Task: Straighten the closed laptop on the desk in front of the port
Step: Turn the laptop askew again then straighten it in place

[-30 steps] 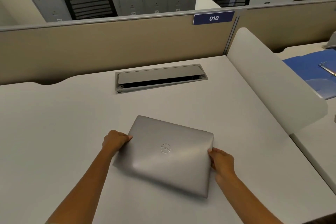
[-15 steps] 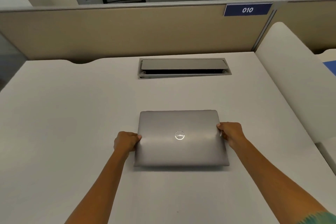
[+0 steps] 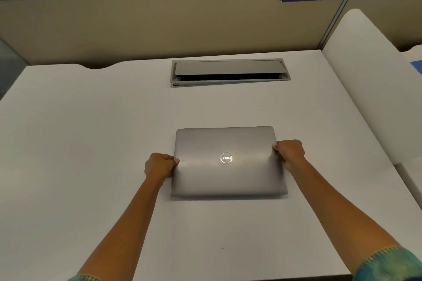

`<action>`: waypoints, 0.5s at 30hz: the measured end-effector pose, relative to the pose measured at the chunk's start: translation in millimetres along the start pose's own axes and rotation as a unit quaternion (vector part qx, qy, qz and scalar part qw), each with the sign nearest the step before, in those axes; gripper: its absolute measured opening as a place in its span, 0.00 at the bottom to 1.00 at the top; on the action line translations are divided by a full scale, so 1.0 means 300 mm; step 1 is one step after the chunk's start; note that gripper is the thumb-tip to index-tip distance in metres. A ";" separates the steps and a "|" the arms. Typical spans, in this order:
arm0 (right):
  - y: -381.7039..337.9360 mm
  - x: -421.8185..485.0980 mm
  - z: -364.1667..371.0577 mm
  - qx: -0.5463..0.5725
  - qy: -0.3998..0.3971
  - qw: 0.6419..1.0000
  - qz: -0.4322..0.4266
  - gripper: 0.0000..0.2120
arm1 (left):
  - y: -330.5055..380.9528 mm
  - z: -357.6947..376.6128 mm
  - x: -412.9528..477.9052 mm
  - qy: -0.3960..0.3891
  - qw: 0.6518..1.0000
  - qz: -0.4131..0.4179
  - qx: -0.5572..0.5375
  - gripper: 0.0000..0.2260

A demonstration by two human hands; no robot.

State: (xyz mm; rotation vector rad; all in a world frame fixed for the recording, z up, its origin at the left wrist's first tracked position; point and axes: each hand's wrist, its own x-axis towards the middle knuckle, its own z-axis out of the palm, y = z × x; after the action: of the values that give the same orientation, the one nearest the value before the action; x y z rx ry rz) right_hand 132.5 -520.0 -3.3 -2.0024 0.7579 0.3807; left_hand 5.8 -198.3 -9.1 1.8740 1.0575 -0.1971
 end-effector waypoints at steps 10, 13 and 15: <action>0.000 -0.013 -0.003 -0.034 0.027 0.999 -0.013 0.12 | -0.019 0.003 -0.005 0.002 1.000 0.002 0.000 0.11; -0.003 -0.022 -0.001 -0.070 0.029 0.997 -0.034 0.12 | -0.012 -0.002 -0.002 -0.007 1.000 0.009 0.021 0.12; -0.006 -0.036 0.005 -0.121 0.029 0.989 -0.078 0.11 | -0.002 0.004 -0.003 -0.002 0.995 0.041 0.095 0.15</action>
State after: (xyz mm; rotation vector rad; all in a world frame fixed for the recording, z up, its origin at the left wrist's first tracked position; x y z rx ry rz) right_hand 125.5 -514.3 3.0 -2.2919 0.6076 0.3365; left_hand 5.2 -199.5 -9.7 2.0835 0.9858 -0.2610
